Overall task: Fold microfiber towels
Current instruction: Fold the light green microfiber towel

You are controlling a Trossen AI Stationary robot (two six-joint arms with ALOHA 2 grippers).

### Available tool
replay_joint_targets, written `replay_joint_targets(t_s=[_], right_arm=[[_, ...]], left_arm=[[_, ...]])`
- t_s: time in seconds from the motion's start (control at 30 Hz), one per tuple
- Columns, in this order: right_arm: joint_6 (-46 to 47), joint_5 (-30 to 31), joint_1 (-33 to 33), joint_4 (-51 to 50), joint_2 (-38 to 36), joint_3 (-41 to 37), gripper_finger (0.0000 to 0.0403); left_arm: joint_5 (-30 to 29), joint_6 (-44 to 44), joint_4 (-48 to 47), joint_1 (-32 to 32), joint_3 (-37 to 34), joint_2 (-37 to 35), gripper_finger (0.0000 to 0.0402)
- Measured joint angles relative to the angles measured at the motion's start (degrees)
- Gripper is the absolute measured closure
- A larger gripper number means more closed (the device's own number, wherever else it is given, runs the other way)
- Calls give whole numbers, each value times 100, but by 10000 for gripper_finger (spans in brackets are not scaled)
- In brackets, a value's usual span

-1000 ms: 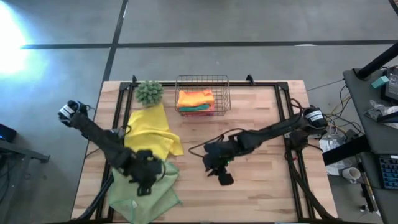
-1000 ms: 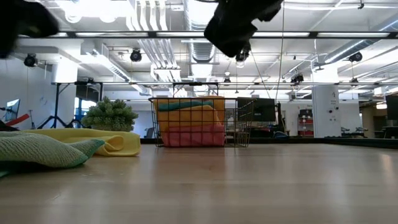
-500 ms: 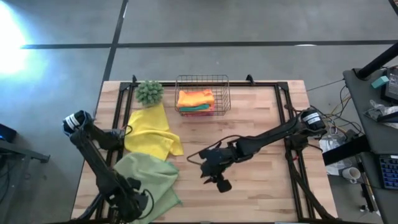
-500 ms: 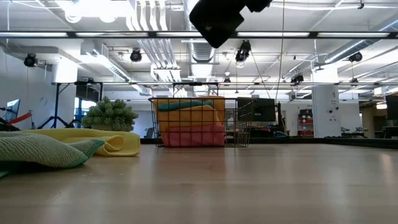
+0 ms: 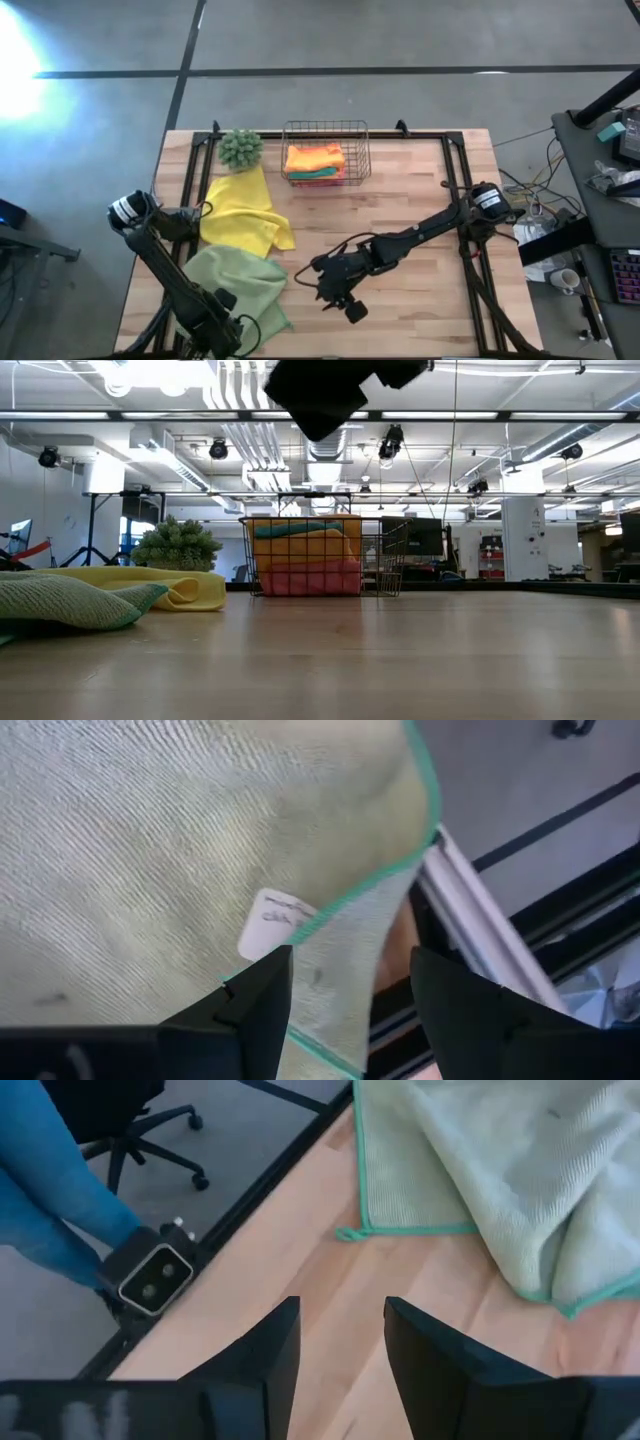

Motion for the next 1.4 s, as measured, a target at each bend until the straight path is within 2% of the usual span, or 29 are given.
replay_joint_targets(t_s=[0.43,0.7,0.87,1.1,1.23,1.4], right_arm=[[-9,4,-37,-37,328,312,266],[-11,4,-39,-29,325,314,266],[-9,2,-39,-33,328,314,266],[-9,2,-39,-31,328,314,266],[-11,2,-39,-30,328,314,266],[-231,-6,-39,-16,406,314,266]], left_arm=[[192,713,103,216,-68,490,215],[278,777,139,224,-243,528,215],[677,718,304,224,-411,528,215],[713,710,444,224,-403,528,216],[710,498,439,224,-451,528,240],[708,418,453,224,-460,528,298]])
